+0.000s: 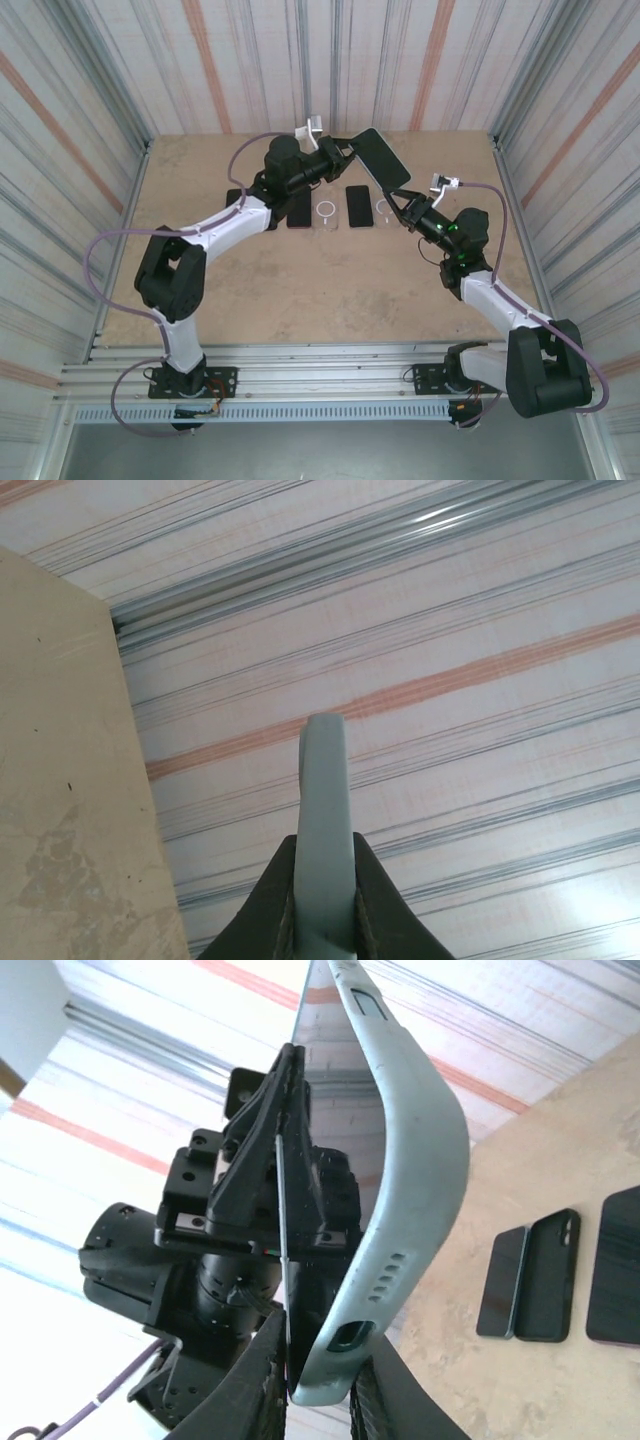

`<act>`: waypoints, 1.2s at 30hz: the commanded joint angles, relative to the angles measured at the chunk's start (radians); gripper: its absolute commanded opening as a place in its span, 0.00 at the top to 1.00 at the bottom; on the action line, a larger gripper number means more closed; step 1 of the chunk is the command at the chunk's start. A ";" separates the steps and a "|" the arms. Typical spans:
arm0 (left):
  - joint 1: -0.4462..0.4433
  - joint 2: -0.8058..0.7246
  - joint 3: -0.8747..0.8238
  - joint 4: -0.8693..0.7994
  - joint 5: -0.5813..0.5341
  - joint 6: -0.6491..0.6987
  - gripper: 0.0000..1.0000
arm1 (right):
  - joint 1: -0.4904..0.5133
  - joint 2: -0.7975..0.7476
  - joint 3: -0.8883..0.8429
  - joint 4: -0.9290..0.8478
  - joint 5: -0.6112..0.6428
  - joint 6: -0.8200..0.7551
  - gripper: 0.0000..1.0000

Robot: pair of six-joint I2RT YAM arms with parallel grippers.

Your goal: Take the phone out of the phone case

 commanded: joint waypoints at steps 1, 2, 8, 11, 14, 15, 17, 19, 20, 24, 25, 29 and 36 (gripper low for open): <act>-0.029 -0.080 -0.019 0.053 -0.072 -0.029 0.95 | 0.011 -0.024 -0.009 0.043 -0.030 -0.013 0.86; -0.033 -0.083 -0.026 0.063 -0.087 -0.042 0.95 | 0.011 -0.027 -0.006 0.043 -0.032 -0.017 0.86; -0.050 -0.086 -0.047 0.103 -0.134 -0.115 0.95 | 0.014 -0.039 0.002 0.053 -0.049 -0.042 0.86; -0.053 -0.089 -0.060 0.122 -0.141 -0.156 0.95 | 0.017 -0.058 0.009 0.038 -0.056 -0.089 0.83; -0.053 -0.092 -0.057 0.118 -0.136 -0.176 0.95 | 0.020 -0.069 0.020 0.010 -0.072 -0.161 0.81; -0.053 -0.091 -0.056 0.119 -0.134 -0.183 0.95 | 0.021 -0.071 0.022 0.011 -0.073 -0.171 0.81; -0.054 -0.087 -0.057 0.130 -0.131 -0.208 0.95 | 0.025 -0.074 0.034 0.000 -0.087 -0.204 0.80; -0.055 -0.080 -0.058 0.145 -0.127 -0.239 0.96 | 0.025 -0.076 0.047 -0.028 -0.097 -0.233 0.80; -0.056 -0.076 -0.058 0.153 -0.124 -0.254 0.96 | 0.025 -0.076 0.052 -0.044 -0.104 -0.252 0.81; -0.058 -0.075 -0.059 0.168 -0.114 -0.278 0.96 | 0.012 -0.073 0.066 -0.106 -0.098 -0.285 0.82; -0.058 -0.078 -0.057 0.165 -0.111 -0.274 0.96 | 0.002 -0.068 0.066 -0.095 -0.100 -0.269 0.82; -0.052 -0.092 -0.071 0.146 -0.113 -0.251 0.96 | -0.006 -0.055 0.071 -0.038 -0.122 -0.228 0.78; -0.044 -0.087 -0.073 0.166 -0.112 -0.253 0.97 | -0.028 -0.051 0.054 0.028 -0.110 -0.142 0.76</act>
